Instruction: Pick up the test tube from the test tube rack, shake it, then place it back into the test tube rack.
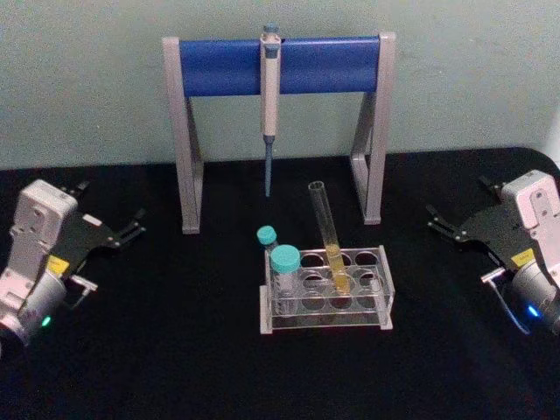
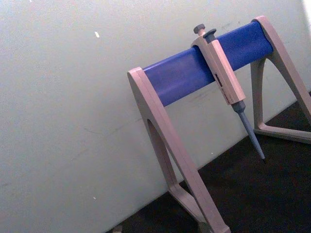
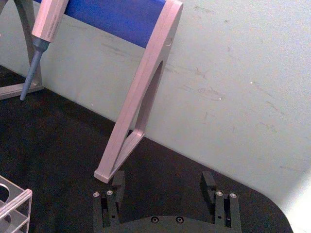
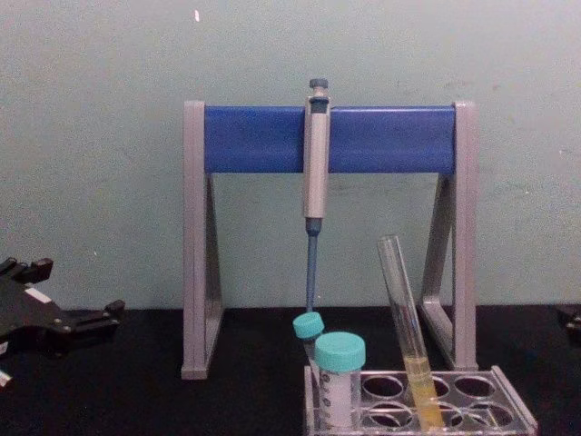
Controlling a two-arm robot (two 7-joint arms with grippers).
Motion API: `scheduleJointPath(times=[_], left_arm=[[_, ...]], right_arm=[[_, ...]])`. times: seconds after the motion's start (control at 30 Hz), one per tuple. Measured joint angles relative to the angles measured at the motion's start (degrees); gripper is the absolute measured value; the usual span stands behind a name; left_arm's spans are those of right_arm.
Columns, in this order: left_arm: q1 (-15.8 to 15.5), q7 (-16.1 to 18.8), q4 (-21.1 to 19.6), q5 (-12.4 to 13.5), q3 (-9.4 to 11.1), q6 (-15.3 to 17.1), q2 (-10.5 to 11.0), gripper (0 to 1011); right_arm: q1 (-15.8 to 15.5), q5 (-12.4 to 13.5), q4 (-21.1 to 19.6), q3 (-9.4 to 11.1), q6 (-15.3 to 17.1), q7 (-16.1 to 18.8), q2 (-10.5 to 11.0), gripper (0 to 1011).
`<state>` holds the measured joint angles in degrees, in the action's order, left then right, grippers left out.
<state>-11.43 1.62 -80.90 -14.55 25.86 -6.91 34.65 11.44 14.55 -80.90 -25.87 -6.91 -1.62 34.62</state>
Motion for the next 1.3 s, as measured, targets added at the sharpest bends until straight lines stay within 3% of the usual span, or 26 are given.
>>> scheduleJointPath(times=[1.3], left_arm=[[0.0, 0.0, 0.0, 0.0, 0.0, 0.0, 0.0, 1001]], right_arm=[[0.0, -0.4, 0.0, 0.1, -0.1, 0.0, 0.0, 1000]])
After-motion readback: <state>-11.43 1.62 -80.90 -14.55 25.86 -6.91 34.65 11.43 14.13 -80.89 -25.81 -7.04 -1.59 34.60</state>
